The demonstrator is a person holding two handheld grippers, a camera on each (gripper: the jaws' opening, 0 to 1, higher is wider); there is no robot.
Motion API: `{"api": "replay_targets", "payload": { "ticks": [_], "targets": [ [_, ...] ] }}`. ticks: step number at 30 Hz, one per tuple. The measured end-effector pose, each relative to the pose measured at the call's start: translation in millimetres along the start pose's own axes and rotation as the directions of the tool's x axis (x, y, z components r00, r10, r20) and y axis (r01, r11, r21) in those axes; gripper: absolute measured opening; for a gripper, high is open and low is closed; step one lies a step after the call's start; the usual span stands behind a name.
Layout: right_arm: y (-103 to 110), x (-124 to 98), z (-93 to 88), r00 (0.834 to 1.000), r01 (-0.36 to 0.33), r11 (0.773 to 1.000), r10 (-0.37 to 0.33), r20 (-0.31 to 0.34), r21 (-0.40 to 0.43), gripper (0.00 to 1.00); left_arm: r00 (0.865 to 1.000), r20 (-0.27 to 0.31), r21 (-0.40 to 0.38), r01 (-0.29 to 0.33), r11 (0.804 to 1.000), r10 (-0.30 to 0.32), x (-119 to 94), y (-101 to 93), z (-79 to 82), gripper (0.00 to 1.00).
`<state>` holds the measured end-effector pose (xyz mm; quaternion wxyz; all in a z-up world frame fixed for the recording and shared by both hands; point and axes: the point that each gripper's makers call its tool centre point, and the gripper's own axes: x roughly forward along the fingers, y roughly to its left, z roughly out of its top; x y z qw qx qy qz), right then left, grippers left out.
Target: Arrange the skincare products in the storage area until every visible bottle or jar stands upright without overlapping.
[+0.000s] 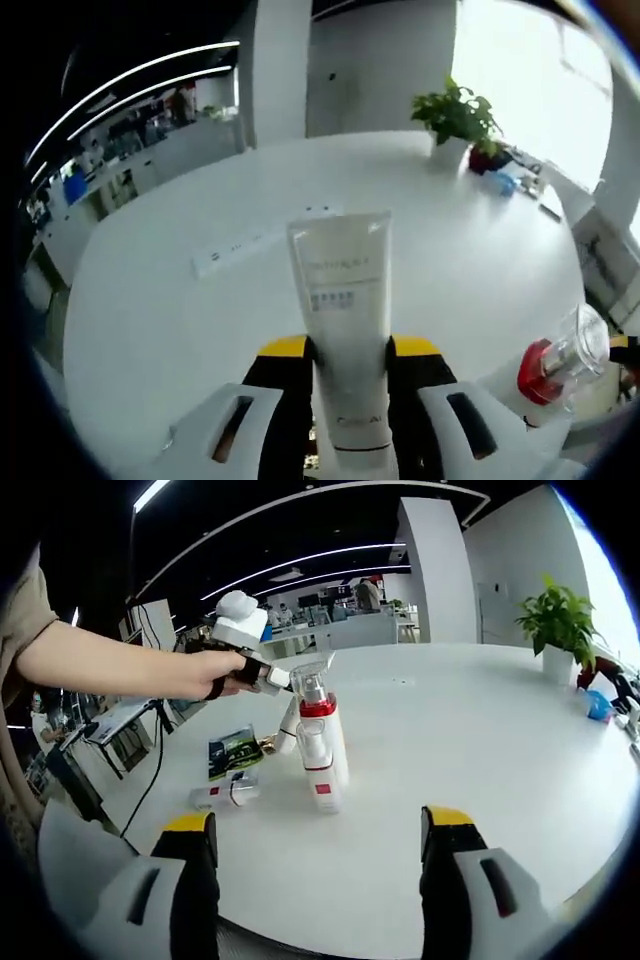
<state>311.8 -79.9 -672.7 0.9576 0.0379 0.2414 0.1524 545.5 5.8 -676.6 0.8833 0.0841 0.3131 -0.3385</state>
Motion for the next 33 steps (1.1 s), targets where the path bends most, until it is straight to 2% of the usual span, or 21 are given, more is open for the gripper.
{"api": "replay_targets", "payload": {
  "ticks": [8,14,21,23,24,27,29,31,33],
  "targets": [
    [2,0,2.4,1.0,-0.006,1.0,0.006,0.012,-0.003,0.82,0.999,0.049,0.007,0.013,1.0,-0.013,-32,-7.4,0.9,0.24],
    [5,-1,4.6,0.999,-0.026,1.0,0.026,0.025,0.003,0.83,0.995,0.09,-0.047,0.046,0.998,-0.041,-62,-19.8,-8.1,0.24],
    [10,-1,6.8,0.998,-0.044,0.999,0.044,0.035,-0.006,0.82,0.992,0.119,-0.062,0.06,0.996,-0.053,-91,-32.8,-15.9,0.24],
    [11,-4,12.1,0.997,-0.05,0.999,0.05,0.061,-0.01,0.8,0.99,0.129,-0.067,0.069,0.995,-0.06,-100,-37.7,-18.2,0.24],
    [13,-5,19.0,0.993,-0.064,0.998,0.063,0.097,-0.001,0.78,0.989,0.137,-0.073,0.073,0.995,-0.063,-106,-41.2,-19.6,0.24],
    [21,-11,36.5,0.977,-0.132,0.989,0.118,0.18,0.066,0.73,0.986,0.154,-0.064,0.078,0.995,-0.068,-119,-50.8,-24.2,0.24],
    [24,-13,39.0,0.972,-0.164,0.982,0.144,0.185,0.098,0.69,0.982,0.172,-0.057,0.086,0.995,-0.075,-127,-56.8,-26.5,0.24],
    [23,-14,42.2,0.973,-0.161,0.982,0.141,0.181,0.101,0.68,0.98,0.183,-0.07,0.092,0.993,-0.078,-135,-62.9,-31.0,0.24],
    [29,-15,51.5,0.967,-0.184,0.975,0.156,0.204,0.127,0.67,0.978,0.193,-0.079,0.095,0.992,-0.079,-141,-66.0,-35.5,0.24]
  ]
}}
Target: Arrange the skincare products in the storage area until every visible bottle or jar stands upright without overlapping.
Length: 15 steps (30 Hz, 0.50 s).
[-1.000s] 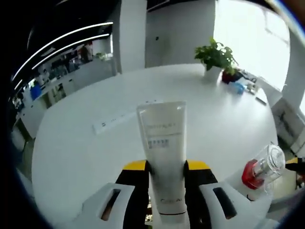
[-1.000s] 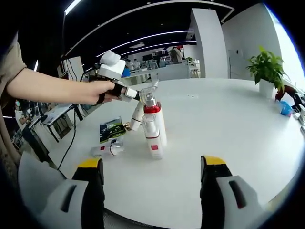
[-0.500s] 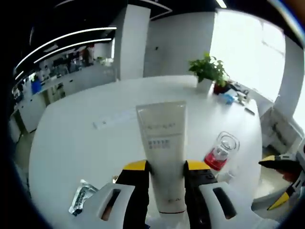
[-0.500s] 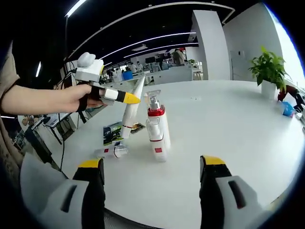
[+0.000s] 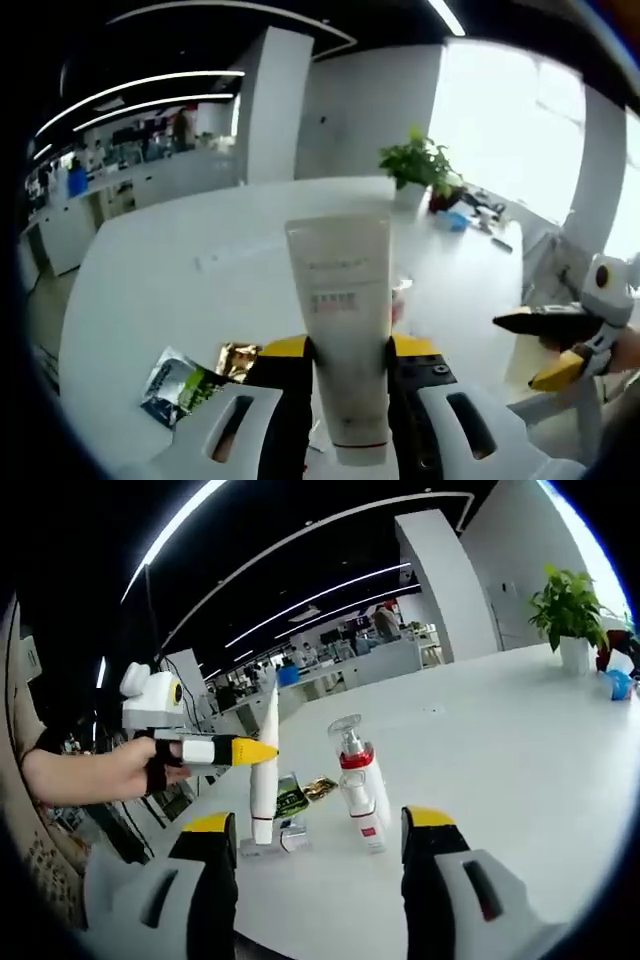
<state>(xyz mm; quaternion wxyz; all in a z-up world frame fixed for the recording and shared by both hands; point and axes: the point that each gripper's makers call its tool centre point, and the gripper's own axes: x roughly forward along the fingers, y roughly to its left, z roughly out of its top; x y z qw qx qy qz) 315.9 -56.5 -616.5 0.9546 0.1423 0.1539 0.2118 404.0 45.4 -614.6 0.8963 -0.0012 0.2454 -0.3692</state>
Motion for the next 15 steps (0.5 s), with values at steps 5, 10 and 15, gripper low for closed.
{"api": "replay_targets", "payload": {
  "ticks": [5,10,15],
  "targets": [
    [28,11,20.4,0.996,-0.08,0.997,0.08,0.026,0.0,0.65,1.0,0.011,0.001,0.011,1.0,-0.011,-16,-13.6,-7.1,0.24],
    [59,22,35.0,0.982,-0.181,0.983,0.181,0.046,-0.002,0.59,1.0,0.01,0.037,0.011,0.999,-0.012,-28,-26.1,-16.3,0.24],
    [78,31,38.2,0.971,-0.237,0.971,0.237,0.03,-0.009,0.49,1.0,0.011,0.061,0.025,0.998,-0.026,-38,-41.5,-22.1,0.24]
  ]
}}
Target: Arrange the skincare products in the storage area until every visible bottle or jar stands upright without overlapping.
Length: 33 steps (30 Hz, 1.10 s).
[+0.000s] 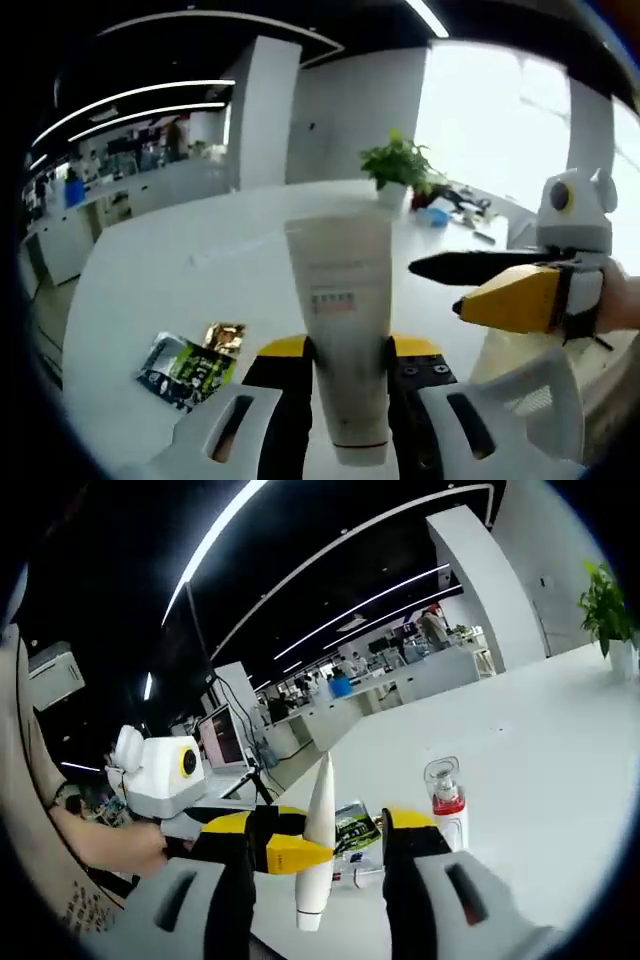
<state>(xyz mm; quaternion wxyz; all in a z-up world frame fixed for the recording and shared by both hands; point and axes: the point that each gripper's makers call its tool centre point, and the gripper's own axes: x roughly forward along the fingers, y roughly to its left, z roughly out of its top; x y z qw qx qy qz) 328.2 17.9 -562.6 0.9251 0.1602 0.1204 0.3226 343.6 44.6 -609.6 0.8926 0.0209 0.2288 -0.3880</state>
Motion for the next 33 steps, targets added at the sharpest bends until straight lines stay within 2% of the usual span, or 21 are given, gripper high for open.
{"api": "replay_targets", "payload": {
  "ticks": [10,14,22,23,29,33],
  "targets": [
    [8,12,-1.3,0.999,-0.034,0.999,0.034,-0.03,-0.011,0.37,1.0,0.012,0.056,0.004,0.998,-0.005,-16,-19.1,-0.2,0.24],
    [15,14,-8.4,0.997,-0.052,0.999,0.051,-0.059,-0.016,0.3,1.0,0.013,0.074,0.001,0.997,-0.002,-21,-24.3,-1.5,0.25],
    [12,12,-16.4,0.996,-0.007,1.0,0.007,-0.088,0.001,0.19,1.0,0.002,0.104,0.005,0.995,-0.005,-21,-34.2,-4.7,0.25],
    [13,12,-16.8,0.996,-0.01,1.0,0.01,-0.088,0.004,0.15,1.0,0.001,0.104,0.004,0.995,-0.004,-21,-34.4,-5.2,0.25],
    [16,9,-17.6,0.996,-0.001,1.0,0.001,-0.092,-0.005,0.1,1.0,0.002,0.104,0.018,0.994,-0.018,-21,-37.5,-7.3,0.27],
    [13,6,-17.8,0.996,-0.02,0.999,0.022,-0.089,0.027,0.09,0.998,-0.001,0.107,0.055,0.993,-0.055,-22,-41.6,-7.6,0.29]
  ]
}}
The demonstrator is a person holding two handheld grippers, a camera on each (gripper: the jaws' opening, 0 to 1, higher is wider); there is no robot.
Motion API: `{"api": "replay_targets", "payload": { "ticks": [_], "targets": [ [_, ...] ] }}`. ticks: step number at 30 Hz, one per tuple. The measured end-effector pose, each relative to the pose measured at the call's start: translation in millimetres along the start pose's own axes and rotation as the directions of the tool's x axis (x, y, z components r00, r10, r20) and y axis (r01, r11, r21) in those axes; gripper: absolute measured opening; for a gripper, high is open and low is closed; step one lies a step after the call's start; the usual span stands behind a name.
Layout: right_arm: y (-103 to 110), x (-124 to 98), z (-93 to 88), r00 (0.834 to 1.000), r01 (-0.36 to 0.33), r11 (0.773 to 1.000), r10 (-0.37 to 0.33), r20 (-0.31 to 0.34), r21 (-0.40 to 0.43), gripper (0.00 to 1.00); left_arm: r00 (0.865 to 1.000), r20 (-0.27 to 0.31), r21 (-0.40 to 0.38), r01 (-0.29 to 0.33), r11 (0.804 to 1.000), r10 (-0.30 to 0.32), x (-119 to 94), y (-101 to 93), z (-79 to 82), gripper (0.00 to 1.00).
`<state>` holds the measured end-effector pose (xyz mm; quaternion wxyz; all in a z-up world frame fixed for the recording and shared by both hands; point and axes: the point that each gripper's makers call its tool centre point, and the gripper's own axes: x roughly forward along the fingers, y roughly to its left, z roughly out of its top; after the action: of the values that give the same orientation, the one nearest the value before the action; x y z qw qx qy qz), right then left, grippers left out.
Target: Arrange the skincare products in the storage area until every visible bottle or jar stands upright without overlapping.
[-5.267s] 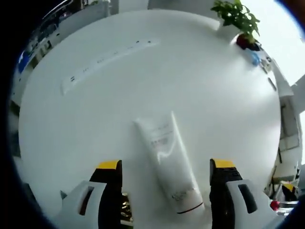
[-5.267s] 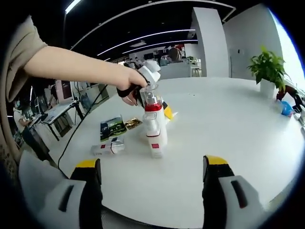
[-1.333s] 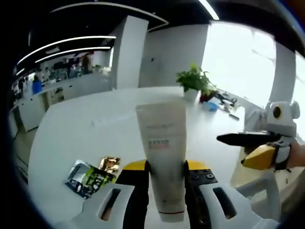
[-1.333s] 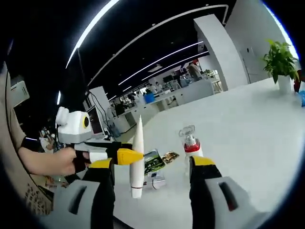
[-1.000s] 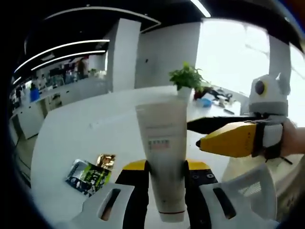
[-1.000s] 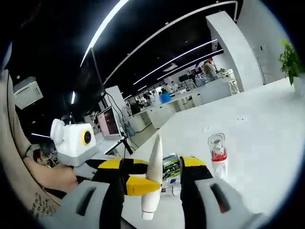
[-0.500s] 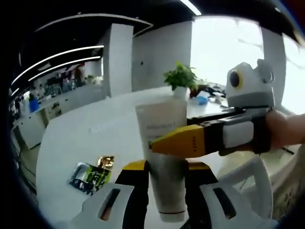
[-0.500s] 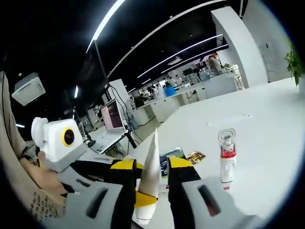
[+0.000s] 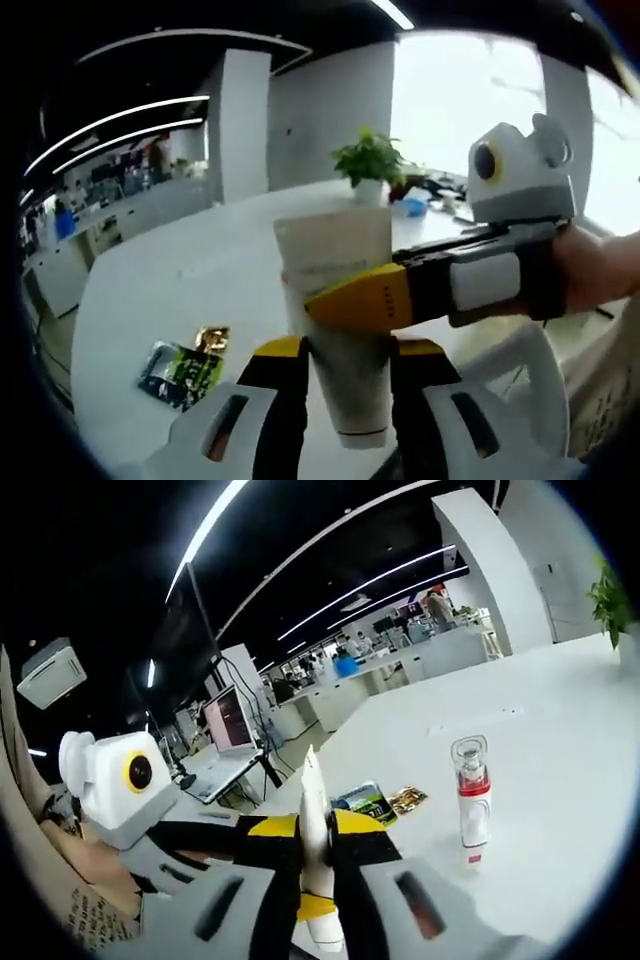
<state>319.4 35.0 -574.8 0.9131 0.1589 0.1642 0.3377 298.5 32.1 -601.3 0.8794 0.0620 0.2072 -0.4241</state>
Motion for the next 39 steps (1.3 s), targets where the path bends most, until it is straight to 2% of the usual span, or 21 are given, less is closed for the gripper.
{"api": "replay_targets", "payload": {
  "ticks": [5,6,8,9,12,15,16,17,18,19,20,21,22,23,24,26,30,32,37,38,39],
  "targets": [
    [3,-4,0.7,0.998,-0.058,0.997,0.057,-0.017,-0.043,0.08,0.998,-0.005,0.021,0.067,0.998,-0.067,-2,-6.6,-0.8,0.29],
    [6,-4,0.7,0.996,-0.088,0.994,0.087,-0.028,-0.06,0.08,0.996,-0.01,0.024,0.086,0.996,-0.086,-3,-8.2,-1.6,0.29],
    [9,-7,2.1,0.989,-0.146,0.986,0.143,-0.041,-0.081,0.08,0.993,-0.013,0.025,0.122,0.992,-0.121,-3,-10.6,-2.3,0.29],
    [12,-8,4.1,0.984,-0.175,0.981,0.172,-0.043,-0.081,0.08,0.987,-0.028,0.018,0.159,0.987,-0.158,-3,-13.5,-5.1,0.29],
    [20,-12,10.2,0.968,-0.25,0.965,0.248,-0.04,-0.08,0.08,0.978,-0.06,0.049,0.204,0.978,-0.201,-2,-15.4,-10.5,0.31],
    [31,-16,11.1,0.939,-0.341,0.932,0.333,-0.084,-0.121,0.08,0.966,-0.058,0.044,0.256,0.966,-0.254,-3,-19.8,-7.1,0.33],
    [36,-18,10.7,0.923,-0.381,0.914,0.369,-0.105,-0.139,0.08,0.953,-0.062,0.043,0.299,0.953,-0.296,-4,-24.7,-6.0,0.32],
    [39,-19,11.1,0.916,-0.398,0.906,0.384,-0.114,-0.147,0.08,0.941,-0.065,0.051,0.335,0.941,-0.331,-4,-28.9,-5.1,0.31],
    [44,-21,11.1,0.897,-0.438,0.887,0.423,-0.127,-0.148,0.08,0.929,-0.068,0.058,0.368,0.928,-0.364,-5,-32.6,-3.7,0.29],
    [48,-23,11.0,0.883,-0.467,0.869,0.448,-0.139,-0.165,0.08,0.924,-0.071,0.066,0.381,0.922,-0.377,-6,-33.8,-2.9,0.29],
    [52,-26,10.5,0.867,-0.495,0.852,0.472,-0.157,-0.172,0.08,0.911,-0.071,0.084,0.412,0.907,-0.407,-7,-37.5,-0.9,0.29],
    [55,-28,9.4,0.853,-0.519,0.838,0.494,-0.171,-0.171,0.08,0.907,-0.07,0.085,0.42,0.904,-0.415,-8,-38.4,-0.4,0.29],
    [58,-30,8.6,0.837,-0.544,0.816,0.513,-0.191,-0.194,0.08,0.896,-0.077,0.091,0.443,0.892,-0.438,-10,-41.8,0.0,0.28],
    [58,-31,8.2,0.835,-0.547,0.815,0.515,-0.195,-0.19,0.08,0.891,-0.081,0.099,0.453,0.886,-0.447,-11,-43.4,-0.1,0.28],
    [61,-31,6.5,0.819,-0.571,0.798,0.535,-0.21,-0.193,0.08,0.884,-0.086,0.119,0.467,0.876,-0.459,-11,-46.1,-0.6,0.26],
    [61,-31,4.8,0.812,-0.579,0.792,0.541,-0.218,-0.192,0.08,0.876,-0.102,0.146,0.483,0.864,-0.472,-13,-51.4,-2.4,0.23],
    [62,-33,-3.1,0.785,-0.614,0.765,0.566,-0.254,-0.193,0.09,0.872,-0.142,0.184,0.488,0.853,-0.468,-12,-52.4,-10.2,0.22],
    [62,-33,-6.1,0.78,-0.62,0.758,0.567,-0.266,-0.202,0.09,0.871,-0.165,0.215,0.49,0.845,-0.463,-12,-53.0,-15.3,0.22],
    [59,-35,-18.1,0.764,-0.638,0.74,0.575,-0.292,-0.212,0.1,0.872,-0.194,0.199,0.484,0.852,-0.45,-8,-51.4,-23.3,0.17],
    [58,-35,-19.9,0.766,-0.636,0.742,0.571,-0.295,-0.215,0.11,0.877,-0.205,0.212,0.474,0.855,-0.435,-5,-49.3,-26.6,0.16],
    [56,-33,-21.6,0.771,-0.629,0.746,0.563,-0.298,-0.217,0.11,0.881,-0.217,0.255,0.467,0.846,-0.421,-3,-46.6,-28.9,0.15]
  ]
}}
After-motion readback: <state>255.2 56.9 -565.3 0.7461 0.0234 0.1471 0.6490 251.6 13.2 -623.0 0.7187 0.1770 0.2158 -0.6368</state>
